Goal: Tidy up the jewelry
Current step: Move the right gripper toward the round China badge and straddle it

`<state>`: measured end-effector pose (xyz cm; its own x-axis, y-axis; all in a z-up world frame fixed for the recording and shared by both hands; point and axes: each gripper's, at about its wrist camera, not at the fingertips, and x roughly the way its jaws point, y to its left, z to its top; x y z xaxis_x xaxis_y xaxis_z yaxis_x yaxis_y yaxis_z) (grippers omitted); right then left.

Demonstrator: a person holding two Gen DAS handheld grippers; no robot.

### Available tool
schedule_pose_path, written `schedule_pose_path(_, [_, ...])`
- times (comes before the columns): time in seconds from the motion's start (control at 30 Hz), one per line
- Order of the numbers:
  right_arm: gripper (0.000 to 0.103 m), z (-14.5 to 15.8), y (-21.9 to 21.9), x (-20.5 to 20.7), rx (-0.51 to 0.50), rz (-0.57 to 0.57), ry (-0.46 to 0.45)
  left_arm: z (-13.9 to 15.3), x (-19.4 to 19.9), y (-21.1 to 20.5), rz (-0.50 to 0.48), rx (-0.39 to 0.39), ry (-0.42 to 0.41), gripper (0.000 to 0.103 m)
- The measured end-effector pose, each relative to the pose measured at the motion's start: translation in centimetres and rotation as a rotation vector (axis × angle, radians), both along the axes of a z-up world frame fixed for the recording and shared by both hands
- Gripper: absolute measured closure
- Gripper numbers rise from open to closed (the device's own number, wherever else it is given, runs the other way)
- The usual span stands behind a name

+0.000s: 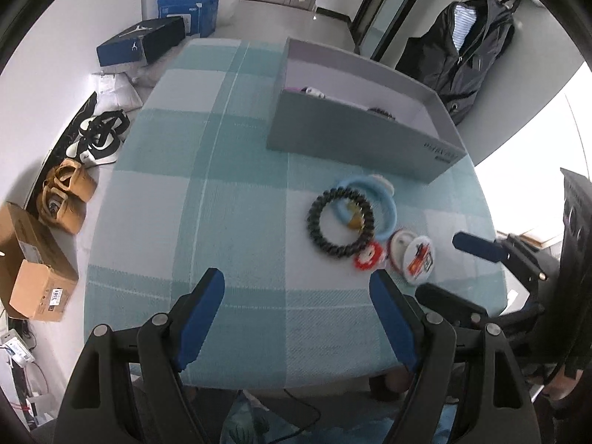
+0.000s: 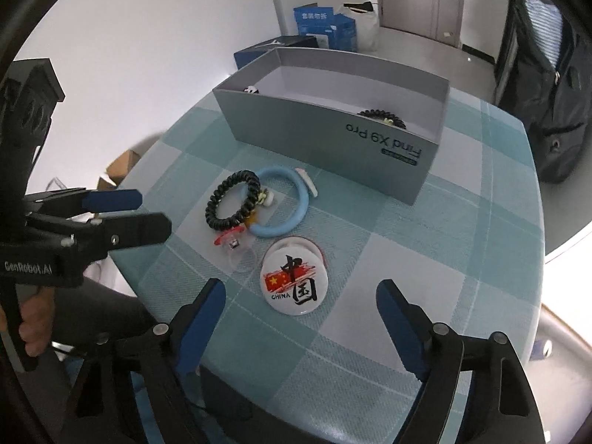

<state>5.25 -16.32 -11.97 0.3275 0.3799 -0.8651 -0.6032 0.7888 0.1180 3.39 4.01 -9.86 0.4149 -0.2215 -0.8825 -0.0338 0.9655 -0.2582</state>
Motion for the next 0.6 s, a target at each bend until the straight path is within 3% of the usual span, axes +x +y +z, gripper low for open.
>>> schedule_pose_path(0.17, [0.037, -0.3, 1.0, 0.0, -0.032, 0.009, -0.002, 0.4, 0.0, -0.6, -0.02, -0.01, 0.011, 0.026])
schedule_pose_path(0.43, [0.048, -1.0, 2.1, -0.3, -0.094, 0.024, -0.034, 0.0, 0.1, -0.5, -0.021, -0.052, 0.04, 0.026])
schedule_pose_path(0.53, [0.061, -1.0, 2.7, -0.8, -0.142, 0.047, -0.081, -0.4, 0.3, -0.4, -0.021, -0.065, 0.053, 0.026])
schedule_pose_path(0.6, [0.061, -0.9, 3.1, -0.9, -0.143, 0.057, -0.071, -0.6, 0.3, -0.6, -0.029, -0.068, 0.062, 0.026])
